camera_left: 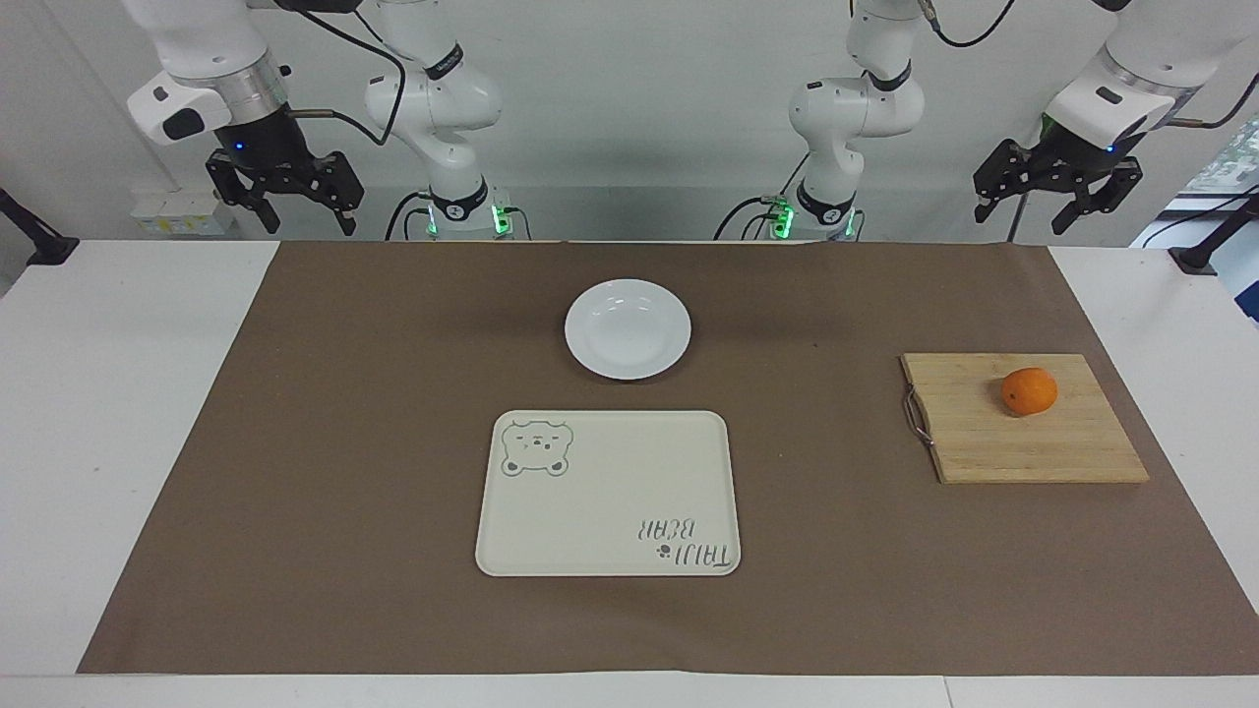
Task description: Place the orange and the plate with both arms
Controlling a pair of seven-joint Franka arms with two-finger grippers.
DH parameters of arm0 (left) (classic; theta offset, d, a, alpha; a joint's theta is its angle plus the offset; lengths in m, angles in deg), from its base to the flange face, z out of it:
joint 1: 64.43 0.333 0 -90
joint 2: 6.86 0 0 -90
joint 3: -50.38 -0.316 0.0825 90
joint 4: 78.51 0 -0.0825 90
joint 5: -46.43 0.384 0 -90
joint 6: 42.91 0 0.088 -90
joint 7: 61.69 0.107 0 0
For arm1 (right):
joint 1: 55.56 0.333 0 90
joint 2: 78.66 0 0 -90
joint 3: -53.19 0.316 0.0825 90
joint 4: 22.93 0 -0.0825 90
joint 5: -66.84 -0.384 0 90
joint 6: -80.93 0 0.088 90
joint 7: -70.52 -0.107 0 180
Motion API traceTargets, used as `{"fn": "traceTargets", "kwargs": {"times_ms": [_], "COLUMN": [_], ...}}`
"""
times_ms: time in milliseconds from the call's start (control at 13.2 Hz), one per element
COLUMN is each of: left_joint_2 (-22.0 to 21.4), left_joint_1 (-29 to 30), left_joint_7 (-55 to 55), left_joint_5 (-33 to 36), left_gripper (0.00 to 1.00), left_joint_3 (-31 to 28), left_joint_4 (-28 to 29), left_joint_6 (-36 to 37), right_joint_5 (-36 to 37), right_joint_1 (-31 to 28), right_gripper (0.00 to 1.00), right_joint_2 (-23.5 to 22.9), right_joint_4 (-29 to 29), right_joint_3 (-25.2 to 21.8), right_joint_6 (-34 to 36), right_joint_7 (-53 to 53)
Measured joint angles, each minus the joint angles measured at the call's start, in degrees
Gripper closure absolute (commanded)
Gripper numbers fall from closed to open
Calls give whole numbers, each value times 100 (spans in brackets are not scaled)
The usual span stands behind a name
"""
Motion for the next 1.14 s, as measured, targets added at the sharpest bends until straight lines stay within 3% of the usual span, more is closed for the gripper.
{"fn": "traceTargets", "kwargs": {"times_ms": [455, 682, 1136], "left_joint_2": [20, 97, 199], "left_joint_1": [258, 462, 1408], "left_joint_7": [22, 77, 907], "left_joint_5": [-4, -5, -7], "left_gripper": [0, 0, 0], "left_joint_3": [-7, -12, -23], "left_joint_4": [136, 799, 2245], "left_joint_6": [-376, -1047, -2583], "right_joint_5": [0, -33, -55], "right_joint_1": [11, 12, 12], "right_gripper": [0, 0, 0], "right_joint_2": [5, -1, -1], "right_joint_4": [-1, -27, -34], "right_joint_3": [8, 10, 12], "right_joint_6": [52, 52, 52], "right_joint_7": [0, 0, 0]}}
